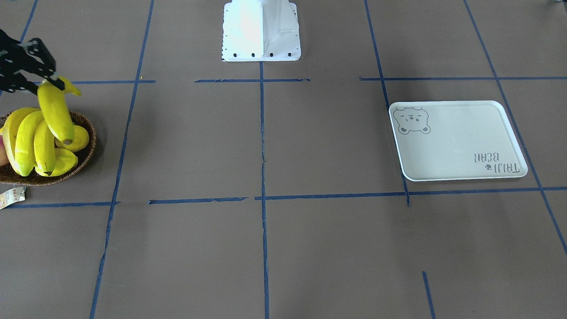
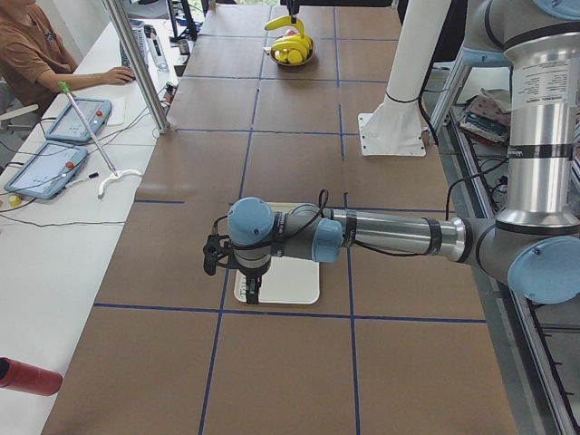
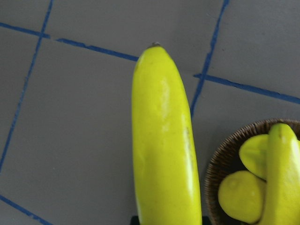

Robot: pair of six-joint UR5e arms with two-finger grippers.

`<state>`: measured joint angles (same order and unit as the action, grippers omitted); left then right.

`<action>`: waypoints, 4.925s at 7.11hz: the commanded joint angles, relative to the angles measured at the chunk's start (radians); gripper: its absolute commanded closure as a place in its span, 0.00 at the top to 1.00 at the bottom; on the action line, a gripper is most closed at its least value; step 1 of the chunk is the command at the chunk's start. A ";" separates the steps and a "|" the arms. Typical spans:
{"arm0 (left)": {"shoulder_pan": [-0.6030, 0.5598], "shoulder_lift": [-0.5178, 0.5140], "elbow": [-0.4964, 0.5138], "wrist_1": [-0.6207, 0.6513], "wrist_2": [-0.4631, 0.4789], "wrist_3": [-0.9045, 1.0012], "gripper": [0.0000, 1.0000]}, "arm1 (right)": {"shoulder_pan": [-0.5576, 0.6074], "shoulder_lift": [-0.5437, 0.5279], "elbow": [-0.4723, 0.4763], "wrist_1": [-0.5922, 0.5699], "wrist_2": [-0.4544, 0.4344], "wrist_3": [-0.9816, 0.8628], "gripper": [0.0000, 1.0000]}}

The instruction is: Transfer all bananas from basket to plate

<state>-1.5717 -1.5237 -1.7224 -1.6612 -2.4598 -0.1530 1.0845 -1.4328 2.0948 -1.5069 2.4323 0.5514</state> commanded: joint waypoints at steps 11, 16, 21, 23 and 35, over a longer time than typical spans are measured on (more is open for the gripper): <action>0.648 -0.471 0.000 -0.988 0.272 -1.789 0.99 | -0.627 0.379 -0.093 0.395 -0.668 0.880 0.03; 0.866 -0.615 0.023 -0.985 0.486 -1.792 0.99 | -0.627 0.394 -0.093 0.395 -0.667 0.878 0.02; 0.937 -0.612 0.026 -0.983 0.487 -1.791 0.97 | -0.627 0.394 -0.094 0.395 -0.667 0.880 0.02; 0.952 -0.616 0.024 -0.980 0.489 -1.792 0.78 | -0.626 0.394 -0.094 0.395 -0.667 0.878 0.02; 0.839 -0.424 -0.228 -0.306 0.479 -1.428 0.00 | -0.546 0.283 -0.025 0.378 -0.651 0.863 0.99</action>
<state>-0.7047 -2.0209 -1.8444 -2.1601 -1.9810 -1.7230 0.5113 -1.1101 2.0591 -1.1272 1.7793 1.4162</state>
